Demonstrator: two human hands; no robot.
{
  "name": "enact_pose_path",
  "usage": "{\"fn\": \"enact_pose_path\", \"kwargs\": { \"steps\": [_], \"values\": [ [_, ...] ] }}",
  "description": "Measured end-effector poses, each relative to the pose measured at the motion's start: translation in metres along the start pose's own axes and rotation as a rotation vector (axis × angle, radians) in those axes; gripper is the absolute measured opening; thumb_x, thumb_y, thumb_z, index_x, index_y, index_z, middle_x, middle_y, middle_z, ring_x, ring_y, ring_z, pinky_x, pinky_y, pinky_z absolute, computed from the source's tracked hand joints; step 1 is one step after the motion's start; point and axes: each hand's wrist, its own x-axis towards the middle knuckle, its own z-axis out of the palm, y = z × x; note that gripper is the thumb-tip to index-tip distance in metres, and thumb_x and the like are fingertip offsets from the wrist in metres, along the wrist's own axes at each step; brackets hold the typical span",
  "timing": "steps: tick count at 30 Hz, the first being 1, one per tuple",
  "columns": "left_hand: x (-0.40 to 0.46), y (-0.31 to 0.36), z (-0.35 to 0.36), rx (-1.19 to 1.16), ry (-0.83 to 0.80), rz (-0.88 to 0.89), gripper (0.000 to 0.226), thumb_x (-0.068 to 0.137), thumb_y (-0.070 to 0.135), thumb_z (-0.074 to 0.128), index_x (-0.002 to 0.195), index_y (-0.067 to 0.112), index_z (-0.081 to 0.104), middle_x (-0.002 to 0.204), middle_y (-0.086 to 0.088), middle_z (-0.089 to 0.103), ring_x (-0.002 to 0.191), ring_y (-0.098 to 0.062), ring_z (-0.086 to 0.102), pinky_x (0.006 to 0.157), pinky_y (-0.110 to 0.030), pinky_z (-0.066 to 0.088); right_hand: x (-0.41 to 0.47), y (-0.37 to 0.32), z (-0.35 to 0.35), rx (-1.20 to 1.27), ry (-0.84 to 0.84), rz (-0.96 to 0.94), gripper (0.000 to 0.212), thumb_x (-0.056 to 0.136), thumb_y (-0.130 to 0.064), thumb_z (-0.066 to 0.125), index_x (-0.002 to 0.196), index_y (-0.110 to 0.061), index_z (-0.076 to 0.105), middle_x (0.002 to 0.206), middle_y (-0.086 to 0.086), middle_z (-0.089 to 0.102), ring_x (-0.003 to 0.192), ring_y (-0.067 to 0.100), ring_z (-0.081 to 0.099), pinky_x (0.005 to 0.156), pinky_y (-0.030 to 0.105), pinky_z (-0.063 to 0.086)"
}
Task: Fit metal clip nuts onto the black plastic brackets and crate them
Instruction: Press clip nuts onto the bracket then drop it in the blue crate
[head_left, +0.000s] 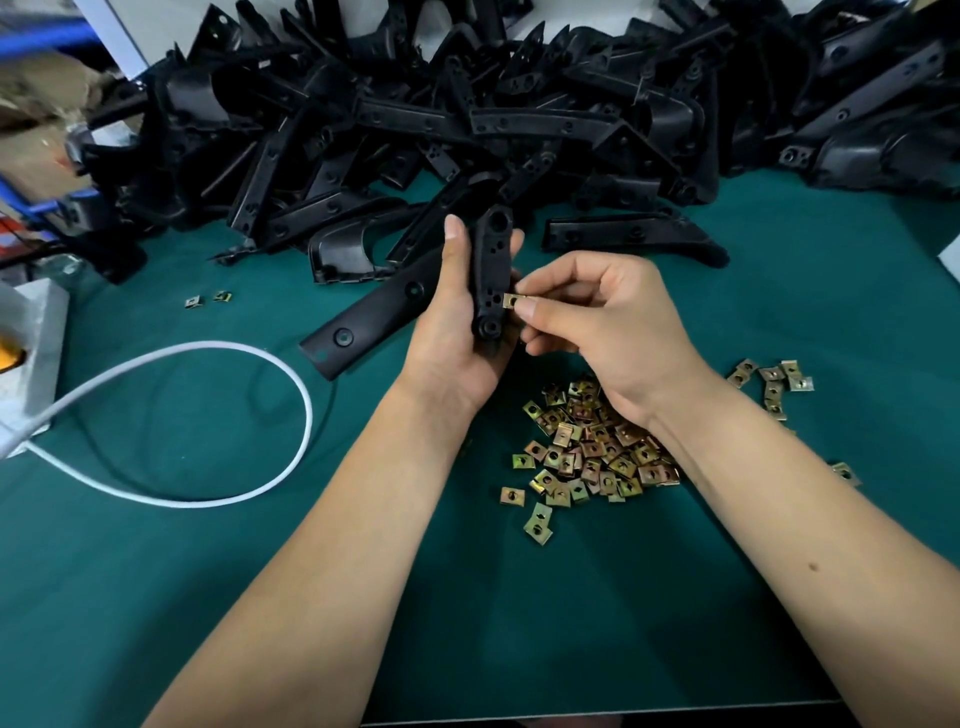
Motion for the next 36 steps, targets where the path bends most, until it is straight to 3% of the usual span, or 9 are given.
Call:
{"fn": "enact_pose_path", "kwargs": {
  "steps": [5,13,16,18,21,24,27,30,36],
  "values": [
    [-0.001,0.0,0.003,-0.012,-0.036,-0.052,0.061,0.101,0.063,0.047,0.082,0.014,0.078,0.074,0.0,0.067,0.048,-0.016,0.057,0.046,-0.028,0.048,-0.001,-0.005,-0.003,0.069,-0.066,0.059,0.029,0.088,0.012,0.069,0.111,-0.002,0.06,0.078,0.012,0.066,0.065,0.02,0.066,0.058,0.024,0.053],
    [-0.004,-0.001,0.011,0.097,0.165,0.06,0.051,0.096,0.052,0.064,0.108,0.002,0.063,0.072,-0.005,0.063,0.042,-0.016,0.048,0.044,-0.028,0.045,-0.005,-0.006,0.002,0.219,-0.051,0.098,0.033,0.087,0.014,0.066,0.111,-0.005,0.054,0.071,0.006,0.064,0.062,0.018,0.064,0.055,0.023,0.05],
    [-0.006,-0.003,0.014,0.101,0.213,0.098,0.043,0.095,0.046,0.07,0.09,0.004,0.064,0.06,-0.001,0.061,0.04,-0.014,0.051,0.043,-0.027,0.047,-0.005,-0.006,0.0,0.189,-0.037,0.091,0.038,0.087,0.014,0.068,0.118,-0.001,0.052,0.07,0.006,0.064,0.061,0.018,0.065,0.054,0.023,0.051],
    [-0.007,-0.003,0.013,0.124,0.204,0.123,0.039,0.095,0.044,0.07,0.079,0.009,0.062,0.057,0.0,0.062,0.04,-0.014,0.054,0.043,-0.026,0.047,-0.004,-0.008,-0.002,0.125,-0.05,0.082,0.041,0.087,0.011,0.07,0.123,0.003,0.052,0.072,0.007,0.067,0.062,0.02,0.067,0.055,0.023,0.051],
    [-0.006,0.001,0.011,0.128,0.179,0.154,0.045,0.096,0.048,0.066,0.094,0.003,0.066,0.071,-0.006,0.068,0.048,-0.02,0.059,0.046,-0.03,0.05,-0.001,-0.012,-0.006,-0.064,-0.1,0.035,0.036,0.089,0.0,0.076,0.119,-0.002,0.056,0.077,0.009,0.073,0.067,0.021,0.069,0.055,0.027,0.054],
    [0.003,0.015,-0.001,0.04,0.252,0.199,0.063,0.097,0.05,0.063,0.133,-0.002,0.062,0.095,-0.007,0.071,0.073,-0.018,0.068,0.062,-0.029,0.057,0.003,-0.017,-0.014,-0.6,-0.263,-0.166,0.019,0.086,-0.025,0.083,0.098,-0.016,0.071,0.083,-0.002,0.075,0.076,0.008,0.068,0.069,0.025,0.054],
    [0.012,0.028,-0.018,-0.03,0.3,0.213,0.058,0.1,0.052,0.058,0.129,0.003,0.065,0.086,-0.003,0.063,0.062,-0.01,0.055,0.052,-0.018,0.046,0.002,-0.02,-0.021,-1.062,-0.477,-0.17,0.018,0.077,-0.043,0.087,0.086,-0.031,0.077,0.082,-0.016,0.071,0.085,0.001,0.063,0.072,0.016,0.044],
    [0.014,0.03,-0.026,-0.09,0.293,0.181,0.044,0.1,0.053,0.058,0.096,0.011,0.069,0.073,0.0,0.063,0.056,-0.007,0.055,0.05,-0.016,0.043,0.001,-0.019,-0.019,-1.129,-0.575,-0.096,0.015,0.078,-0.039,0.087,0.086,-0.033,0.076,0.084,-0.015,0.069,0.086,0.002,0.062,0.074,0.02,0.047],
    [0.015,0.022,-0.02,-0.053,0.262,0.179,0.041,0.095,0.051,0.067,0.105,0.011,0.065,0.077,0.0,0.066,0.061,-0.009,0.061,0.052,-0.019,0.05,0.0,-0.016,-0.017,-1.038,-0.525,-0.116,0.016,0.082,-0.026,0.085,0.08,-0.029,0.069,0.075,-0.014,0.068,0.074,-0.001,0.063,0.065,0.011,0.042]
  ]
}}
